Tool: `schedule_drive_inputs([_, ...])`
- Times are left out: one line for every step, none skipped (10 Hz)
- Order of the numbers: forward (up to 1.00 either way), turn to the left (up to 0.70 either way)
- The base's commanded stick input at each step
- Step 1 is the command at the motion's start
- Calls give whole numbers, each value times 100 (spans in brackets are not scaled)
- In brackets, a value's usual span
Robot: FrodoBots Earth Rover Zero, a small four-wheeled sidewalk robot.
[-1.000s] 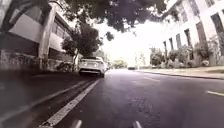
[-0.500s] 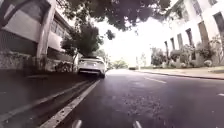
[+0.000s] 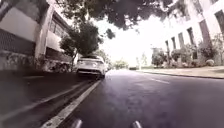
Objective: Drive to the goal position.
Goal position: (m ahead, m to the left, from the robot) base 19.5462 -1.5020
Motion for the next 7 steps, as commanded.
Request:
schedule_drive_inputs([70,0])
schedule_drive_inputs([70,0])
schedule_drive_inputs([70,0])
schedule_drive_inputs([70,0])
schedule_drive_inputs([70,0])
schedule_drive_inputs([70,0])
schedule_drive_inputs([70,-13])
